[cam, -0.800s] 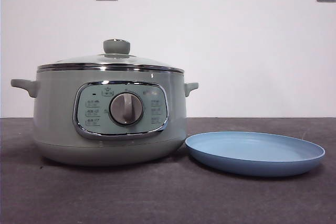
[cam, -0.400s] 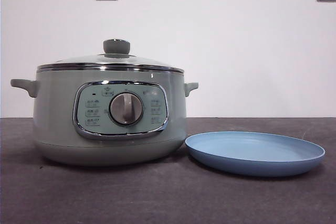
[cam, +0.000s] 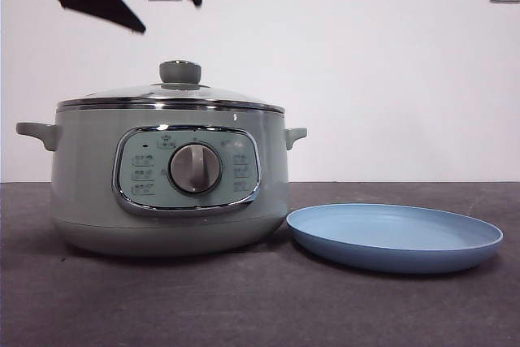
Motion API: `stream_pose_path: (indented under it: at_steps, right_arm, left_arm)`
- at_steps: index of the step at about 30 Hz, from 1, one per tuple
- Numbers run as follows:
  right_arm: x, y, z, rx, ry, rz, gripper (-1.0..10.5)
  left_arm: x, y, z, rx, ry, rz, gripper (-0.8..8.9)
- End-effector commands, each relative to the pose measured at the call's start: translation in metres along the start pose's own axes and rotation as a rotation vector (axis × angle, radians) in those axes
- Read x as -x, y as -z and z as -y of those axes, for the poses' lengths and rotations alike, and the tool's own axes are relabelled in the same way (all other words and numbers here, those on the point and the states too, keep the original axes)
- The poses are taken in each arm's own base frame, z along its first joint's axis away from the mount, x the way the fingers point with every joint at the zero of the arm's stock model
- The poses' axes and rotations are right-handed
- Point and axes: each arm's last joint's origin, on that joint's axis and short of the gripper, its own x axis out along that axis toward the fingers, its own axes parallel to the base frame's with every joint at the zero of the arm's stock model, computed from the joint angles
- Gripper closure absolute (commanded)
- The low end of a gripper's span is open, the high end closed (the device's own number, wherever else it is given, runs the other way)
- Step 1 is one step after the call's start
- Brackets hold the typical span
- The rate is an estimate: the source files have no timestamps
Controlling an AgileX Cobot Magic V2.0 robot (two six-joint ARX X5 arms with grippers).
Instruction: Take the potato out from the steamer,put the potato on the plate,close the lid
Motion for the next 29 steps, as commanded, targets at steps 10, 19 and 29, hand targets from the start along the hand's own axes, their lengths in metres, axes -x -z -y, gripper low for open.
stream_pose_path:
  at_steps: [10, 19, 29]
  right_arm:
    - [0.001, -0.002, -0.001, -0.011, 0.004, 0.007, 3.5]
    - [0.001, -0.002, 0.0, -0.022, 0.004, 0.007, 3.5]
    - [0.001, -0.002, 0.0, -0.022, 0.004, 0.008, 3.5]
  left_arm:
    - [-0.053, 0.02, -0.01, 0.02, -0.013, -0.145, 3.21]
    - [-0.058, 0.022, -0.008, 0.006, -0.032, -0.159, 8.21]
    - [-0.055, 0.014, -0.004, -0.004, -0.019, -0.129, 8.22]
